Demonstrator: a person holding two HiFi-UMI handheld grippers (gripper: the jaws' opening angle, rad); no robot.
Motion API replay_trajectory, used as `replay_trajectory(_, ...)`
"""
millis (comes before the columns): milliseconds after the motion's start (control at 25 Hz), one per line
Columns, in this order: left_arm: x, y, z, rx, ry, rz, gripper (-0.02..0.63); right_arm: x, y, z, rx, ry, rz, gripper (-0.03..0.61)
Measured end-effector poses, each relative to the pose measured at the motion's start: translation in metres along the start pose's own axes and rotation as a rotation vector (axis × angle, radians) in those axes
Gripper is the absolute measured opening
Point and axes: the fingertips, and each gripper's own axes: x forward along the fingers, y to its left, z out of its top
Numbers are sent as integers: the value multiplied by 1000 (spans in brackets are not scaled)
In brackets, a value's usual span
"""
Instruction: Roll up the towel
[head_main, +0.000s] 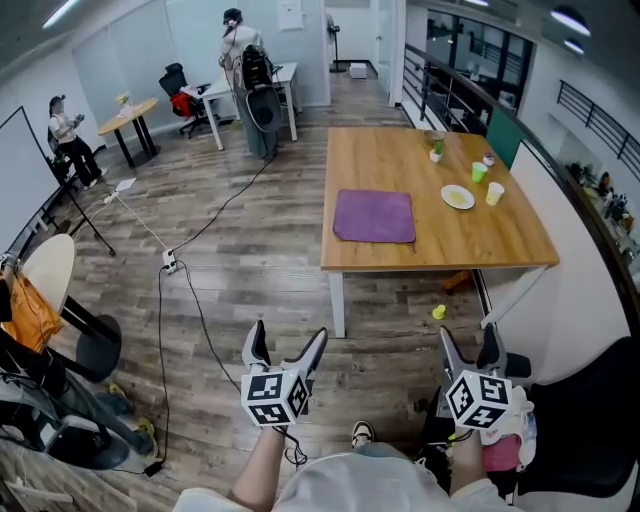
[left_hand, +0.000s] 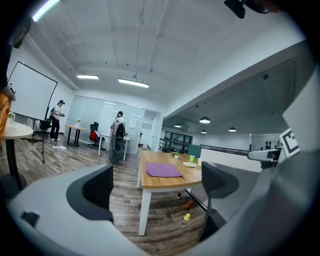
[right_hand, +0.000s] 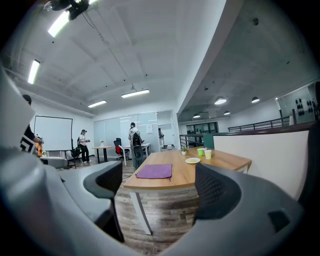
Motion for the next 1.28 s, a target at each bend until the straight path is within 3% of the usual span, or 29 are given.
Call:
replay_trajectory(360,90,-14,0,0,23,30,545,85,-44,-1,25,48,30,439)
replay_trajectory(760,154,-9,1,19,69,64,545,166,-67,0,52,72,67,420)
replay_trajectory(1040,196,8,-1,27,92,80,545,218,-67,-7,67,92,87,413)
replay_trajectory(1280,264,33,10,11,79,61,545,276,-65,-2,67,89,63,407)
